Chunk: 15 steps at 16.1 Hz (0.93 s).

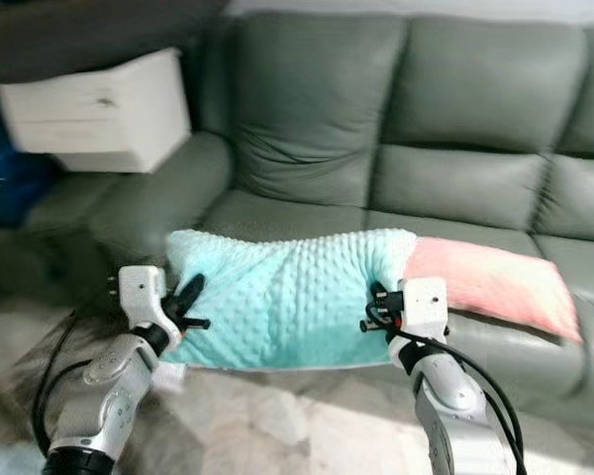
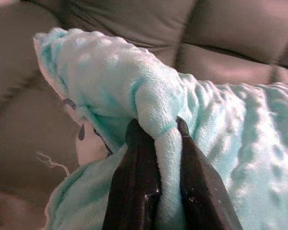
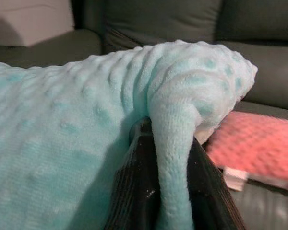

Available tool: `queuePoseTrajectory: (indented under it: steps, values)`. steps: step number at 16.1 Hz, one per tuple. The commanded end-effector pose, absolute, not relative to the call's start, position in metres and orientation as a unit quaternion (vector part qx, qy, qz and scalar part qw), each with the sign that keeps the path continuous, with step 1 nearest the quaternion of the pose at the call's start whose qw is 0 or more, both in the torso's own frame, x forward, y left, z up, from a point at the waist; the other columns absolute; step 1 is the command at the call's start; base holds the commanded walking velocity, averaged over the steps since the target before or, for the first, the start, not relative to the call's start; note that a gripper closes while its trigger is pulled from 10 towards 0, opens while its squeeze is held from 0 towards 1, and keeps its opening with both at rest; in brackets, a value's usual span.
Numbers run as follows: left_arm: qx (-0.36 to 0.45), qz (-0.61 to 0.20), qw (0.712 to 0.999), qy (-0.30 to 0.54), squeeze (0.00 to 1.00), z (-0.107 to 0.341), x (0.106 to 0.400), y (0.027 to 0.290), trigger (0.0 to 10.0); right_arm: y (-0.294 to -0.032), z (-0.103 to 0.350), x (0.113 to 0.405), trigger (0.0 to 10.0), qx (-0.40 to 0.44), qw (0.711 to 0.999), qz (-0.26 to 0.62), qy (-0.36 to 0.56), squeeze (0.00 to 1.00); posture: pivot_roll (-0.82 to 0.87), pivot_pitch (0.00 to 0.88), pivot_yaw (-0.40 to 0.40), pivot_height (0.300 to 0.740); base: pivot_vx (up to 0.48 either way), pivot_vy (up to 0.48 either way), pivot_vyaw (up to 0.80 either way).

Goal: Move the pillow to the sofa

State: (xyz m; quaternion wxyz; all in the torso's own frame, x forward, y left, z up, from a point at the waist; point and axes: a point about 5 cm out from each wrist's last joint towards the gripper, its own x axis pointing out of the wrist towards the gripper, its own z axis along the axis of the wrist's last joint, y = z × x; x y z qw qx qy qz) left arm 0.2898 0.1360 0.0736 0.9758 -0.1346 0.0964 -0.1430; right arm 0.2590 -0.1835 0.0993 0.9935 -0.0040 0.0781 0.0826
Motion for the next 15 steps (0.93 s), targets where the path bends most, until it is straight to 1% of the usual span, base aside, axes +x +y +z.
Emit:
queuePoseTrajectory:
  steps: [1,4,12,15]
  values:
    - [-0.136,-0.147,0.976,0.089,0.0,0.078,0.2918,0.138,10.0,-0.1832,0.1043,0.2604,10.0,-0.002,0.994,0.082,0.066,0.0,-0.23,0.023,0.023,0.74,0.0,0.0,-0.48]
    - [-0.129,-0.147,0.977,0.083,0.0,0.076,0.2903,0.1402,10.0,-0.1829,0.1049,0.2602,10.0,-0.004,0.994,0.084,0.064,0.0,-0.23,0.025,0.022,0.74,0.37,0.249,0.0]
    - [-0.13,-0.159,0.975,0.085,0.0,0.0749,0.2884,0.1375,10.0,-0.1827,0.1052,0.26,10.0,-0.004,0.995,0.083,0.063,0.0,-0.23,0.025,0.025,0.74,0.442,0.0,0.0]
    - [-0.152,-0.152,0.971,0.103,0.0,0.0719,0.2895,0.1337,10.0,-0.1822,0.1046,0.26,10.0,-0.005,0.994,0.083,0.063,0.0,-0.23,0.023,0.024,0.74,0.0,0.0,0.0]
